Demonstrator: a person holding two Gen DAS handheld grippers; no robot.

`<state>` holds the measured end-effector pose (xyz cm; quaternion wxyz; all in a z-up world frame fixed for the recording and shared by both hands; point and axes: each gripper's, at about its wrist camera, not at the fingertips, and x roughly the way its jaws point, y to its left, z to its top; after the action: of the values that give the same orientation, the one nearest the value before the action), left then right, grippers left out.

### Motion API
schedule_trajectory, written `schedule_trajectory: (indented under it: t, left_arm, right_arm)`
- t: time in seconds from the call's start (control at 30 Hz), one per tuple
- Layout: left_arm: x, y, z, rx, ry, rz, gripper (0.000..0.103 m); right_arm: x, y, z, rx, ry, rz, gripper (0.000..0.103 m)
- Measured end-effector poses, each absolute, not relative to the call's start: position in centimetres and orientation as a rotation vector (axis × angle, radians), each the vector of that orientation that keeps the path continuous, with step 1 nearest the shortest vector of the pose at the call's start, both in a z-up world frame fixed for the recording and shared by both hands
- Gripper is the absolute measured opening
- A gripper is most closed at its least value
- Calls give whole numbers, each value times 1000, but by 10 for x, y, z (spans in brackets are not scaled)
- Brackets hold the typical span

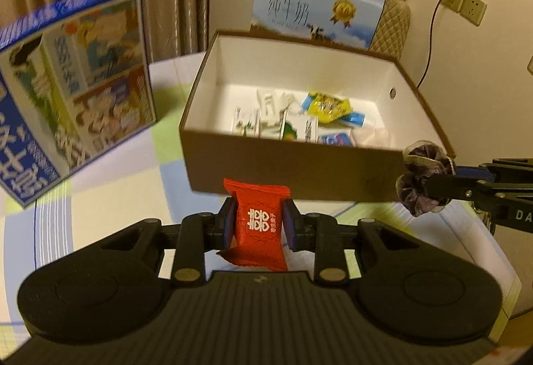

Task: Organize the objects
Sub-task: 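Lift the candy and scrunchie and carry both over the brown box, then lower the candy and scrunchie into the box and open both grippers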

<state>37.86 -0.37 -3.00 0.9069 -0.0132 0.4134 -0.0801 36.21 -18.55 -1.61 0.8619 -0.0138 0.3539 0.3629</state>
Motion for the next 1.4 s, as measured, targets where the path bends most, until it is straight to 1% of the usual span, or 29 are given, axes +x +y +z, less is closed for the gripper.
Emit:
schedule_trajectory:
  t: [0.37, 0.6, 0.87, 1.23, 1.4]
  left_arm:
    - [425, -32, -6, 12, 792, -223, 25]
    - [463, -45, -3, 31, 787, -237, 25]
    - [507, -58, -20, 46, 833, -233, 25]
    - [548, -65, -50, 52, 903, -207, 25]
    - [555, -62, -52, 50, 902, -176, 35]
  right_arm:
    - [401, -193, 12, -8, 663, 731, 17]
    - [438, -192, 12, -28, 649, 688, 17]
    - [480, -192, -5, -27, 678, 647, 17]
    - [513, -198, -21, -1, 715, 628, 17]
    - [520, -200, -23, 4, 723, 633, 17]
